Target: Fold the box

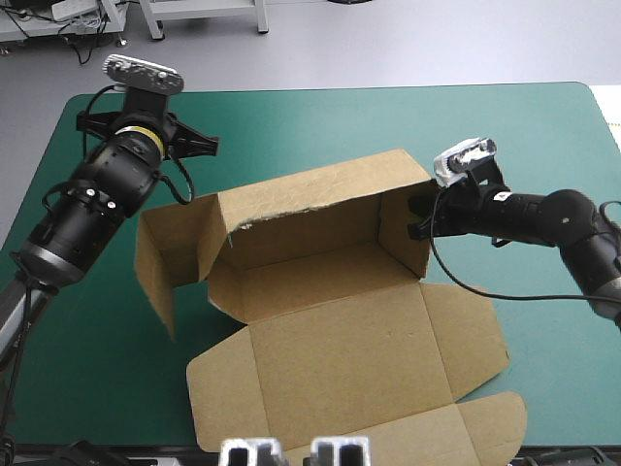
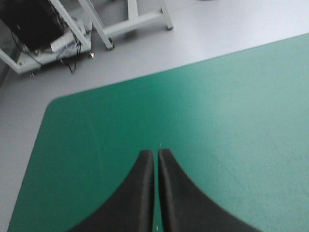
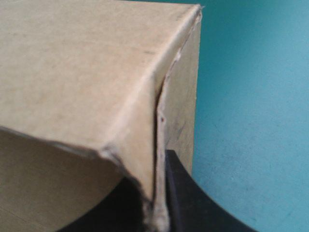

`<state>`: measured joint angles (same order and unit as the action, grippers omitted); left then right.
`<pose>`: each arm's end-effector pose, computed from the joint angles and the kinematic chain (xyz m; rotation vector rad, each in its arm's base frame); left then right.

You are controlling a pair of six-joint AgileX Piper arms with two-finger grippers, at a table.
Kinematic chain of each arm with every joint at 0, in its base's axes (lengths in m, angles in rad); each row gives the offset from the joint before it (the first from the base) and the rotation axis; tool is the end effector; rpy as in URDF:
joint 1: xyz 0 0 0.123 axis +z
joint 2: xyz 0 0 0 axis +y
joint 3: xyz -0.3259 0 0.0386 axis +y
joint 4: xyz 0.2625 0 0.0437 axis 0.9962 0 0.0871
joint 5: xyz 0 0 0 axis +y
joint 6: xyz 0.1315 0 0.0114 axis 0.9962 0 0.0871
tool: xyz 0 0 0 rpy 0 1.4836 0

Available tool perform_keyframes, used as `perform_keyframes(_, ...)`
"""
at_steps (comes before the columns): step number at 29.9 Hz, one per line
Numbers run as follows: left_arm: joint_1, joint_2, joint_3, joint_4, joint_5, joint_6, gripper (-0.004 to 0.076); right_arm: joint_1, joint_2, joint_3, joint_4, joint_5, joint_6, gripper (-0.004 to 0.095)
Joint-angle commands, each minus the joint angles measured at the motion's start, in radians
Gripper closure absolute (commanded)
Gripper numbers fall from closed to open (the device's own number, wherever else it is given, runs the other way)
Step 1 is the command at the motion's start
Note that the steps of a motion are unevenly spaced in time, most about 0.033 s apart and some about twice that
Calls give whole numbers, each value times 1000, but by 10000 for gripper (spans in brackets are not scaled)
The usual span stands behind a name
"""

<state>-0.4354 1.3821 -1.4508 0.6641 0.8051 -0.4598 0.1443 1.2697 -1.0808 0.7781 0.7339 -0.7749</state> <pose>0.3309 -0.0892 0.4521 0.2104 2.0386 0.2365 0.2853 0.1042 0.3667 -0.5744 2.1294 0.5474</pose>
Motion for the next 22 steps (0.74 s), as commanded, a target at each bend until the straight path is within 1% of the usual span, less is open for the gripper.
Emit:
perform_keyframes(1, 104, -35, -37, -182, -40, 113, 710, 3, -11, -166, -163, 168, 223, 911)
perform_keyframes(3, 144, -35, -37, -268, -34, 170, 710, 3, 27, -237, -235, 212, 296, 912)
perform_keyframes(5, 169, -35, -37, -361, -34, 229, 710, 3, 96, -297, -273, 273, 316, 912)
perform_keyframes(8, 178, -35, -37, -447, -20, 306, 710, 3, 215, -359, -273, 355, 317, 913)
perform_keyframes(11, 178, -35, -37, -468, 6, 353, 710, 3, 322, -401, -266, 367, 317, 913)
perform_keyframes(14, 180, -35, -37, -461, 17, 385, 710, 3, 403, -443, -251, 334, 273, 911)
perform_keyframes(18, 180, -35, -37, -451, 4, 388, 710, 3, 450, -472, -248, 241, 211, 891)
perform_keyframes(21, 180, -35, -37, -451, -8, 392, 710, 3, 451, -472, -255, 141, 211, 801)
perform_keyframes(22, 180, -35, -37, -451, -10, 392, 710, 3, 451, -472, -258, 109, 204, 753)
